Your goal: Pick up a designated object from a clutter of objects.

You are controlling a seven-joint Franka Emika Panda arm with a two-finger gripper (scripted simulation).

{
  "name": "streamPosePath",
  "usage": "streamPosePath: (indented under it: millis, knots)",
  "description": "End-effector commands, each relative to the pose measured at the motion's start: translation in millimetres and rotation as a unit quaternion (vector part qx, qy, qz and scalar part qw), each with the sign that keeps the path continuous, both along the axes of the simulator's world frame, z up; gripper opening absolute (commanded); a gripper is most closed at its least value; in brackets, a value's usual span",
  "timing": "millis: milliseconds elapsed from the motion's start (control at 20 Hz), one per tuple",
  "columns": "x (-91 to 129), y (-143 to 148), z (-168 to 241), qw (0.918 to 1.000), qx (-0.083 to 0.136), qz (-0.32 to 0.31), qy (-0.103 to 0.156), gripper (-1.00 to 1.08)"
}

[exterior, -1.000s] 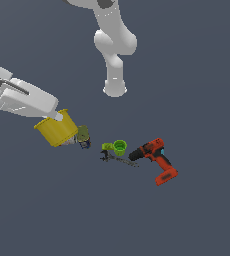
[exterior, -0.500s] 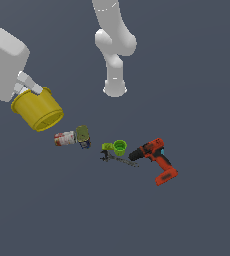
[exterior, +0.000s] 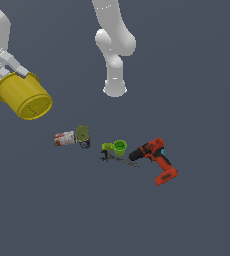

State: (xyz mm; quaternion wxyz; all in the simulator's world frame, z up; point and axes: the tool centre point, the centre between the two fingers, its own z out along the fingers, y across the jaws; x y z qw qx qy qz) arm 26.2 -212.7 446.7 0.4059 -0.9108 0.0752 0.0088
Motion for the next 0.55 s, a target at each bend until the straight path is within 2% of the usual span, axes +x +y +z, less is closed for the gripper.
streamPosePath:
  millis: [0,200,500]
  knots:
    - [-3.0,-3.4,5.0,0.9999,0.004,0.005,-0.011,-1.0]
    - [-5.1,-6.3,7.1,0.9998,0.007,0.007,-0.018,-1.0]
    - [-3.9,-5.4,5.4,0.9999,0.006,0.006,-0.013,-1.0]
